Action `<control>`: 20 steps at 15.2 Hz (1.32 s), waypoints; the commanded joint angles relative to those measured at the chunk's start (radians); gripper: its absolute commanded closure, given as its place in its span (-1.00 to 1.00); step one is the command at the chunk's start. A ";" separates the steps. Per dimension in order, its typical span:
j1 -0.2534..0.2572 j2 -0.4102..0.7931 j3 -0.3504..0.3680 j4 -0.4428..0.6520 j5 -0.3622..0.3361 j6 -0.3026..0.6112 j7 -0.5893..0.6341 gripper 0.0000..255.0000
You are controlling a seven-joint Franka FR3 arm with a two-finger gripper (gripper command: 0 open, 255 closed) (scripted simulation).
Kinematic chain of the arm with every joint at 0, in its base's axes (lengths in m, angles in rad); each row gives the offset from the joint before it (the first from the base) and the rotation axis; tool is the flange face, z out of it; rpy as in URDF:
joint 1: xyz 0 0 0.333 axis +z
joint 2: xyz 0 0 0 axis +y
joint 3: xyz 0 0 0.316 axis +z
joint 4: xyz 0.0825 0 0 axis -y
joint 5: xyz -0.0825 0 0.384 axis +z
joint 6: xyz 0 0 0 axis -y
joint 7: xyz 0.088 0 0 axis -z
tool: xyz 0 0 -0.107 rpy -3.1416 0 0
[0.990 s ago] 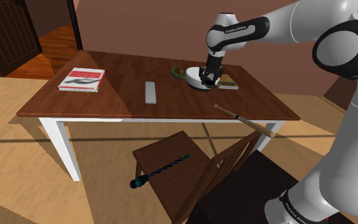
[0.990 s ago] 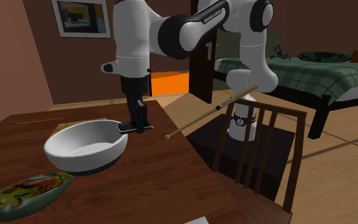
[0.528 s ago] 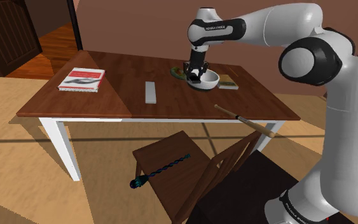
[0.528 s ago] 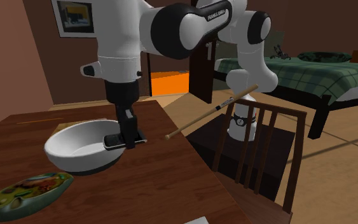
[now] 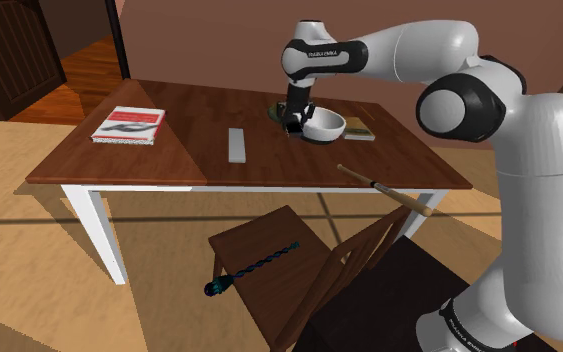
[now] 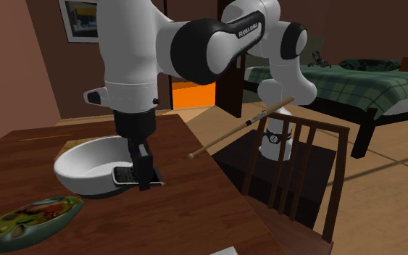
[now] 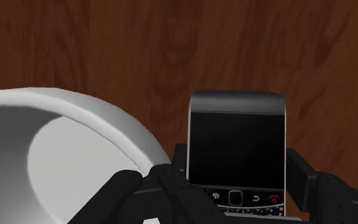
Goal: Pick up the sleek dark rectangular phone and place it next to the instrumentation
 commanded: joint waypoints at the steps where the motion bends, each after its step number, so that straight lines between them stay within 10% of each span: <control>1: -0.002 0.016 0.000 -0.011 0.001 0.019 0.001 1.00; 16: -0.004 0.042 0.008 -0.069 0.002 0.103 0.003 1.00; 17: -0.003 0.063 0.011 -0.029 0.004 0.084 0.008 -1.00; 20: -0.002 0.054 0.010 -0.042 0.002 0.088 0.008 -1.00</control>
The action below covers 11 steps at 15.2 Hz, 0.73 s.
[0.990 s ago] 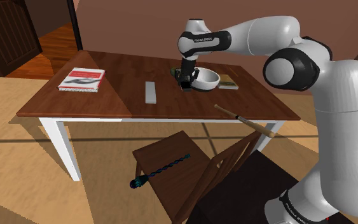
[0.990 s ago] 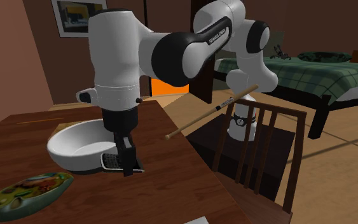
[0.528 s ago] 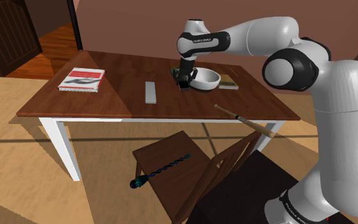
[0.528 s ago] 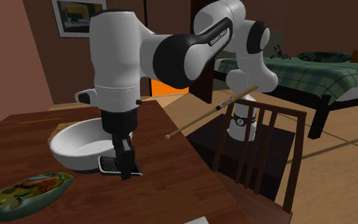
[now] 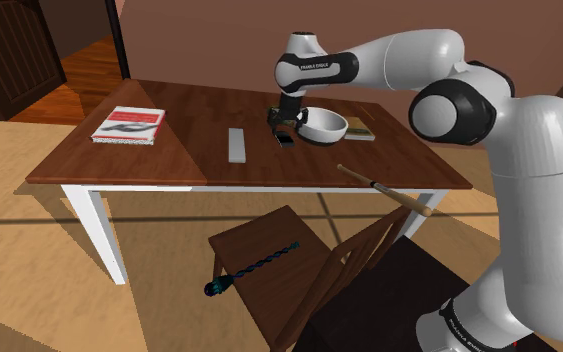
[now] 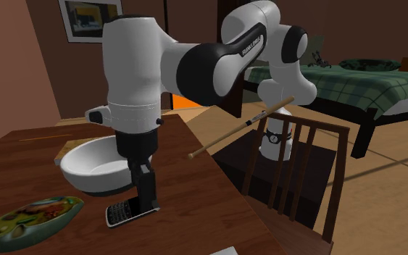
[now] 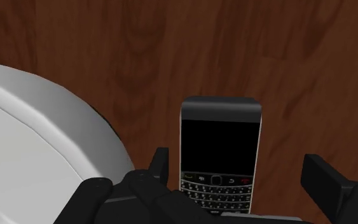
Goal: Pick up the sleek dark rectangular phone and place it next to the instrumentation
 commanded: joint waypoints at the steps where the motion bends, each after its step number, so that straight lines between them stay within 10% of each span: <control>1: -0.009 0.015 -0.009 -0.015 -0.003 -0.017 0.002 -1.00; 11: -0.012 -0.032 -0.013 0.026 -0.009 -0.104 -0.003 -1.00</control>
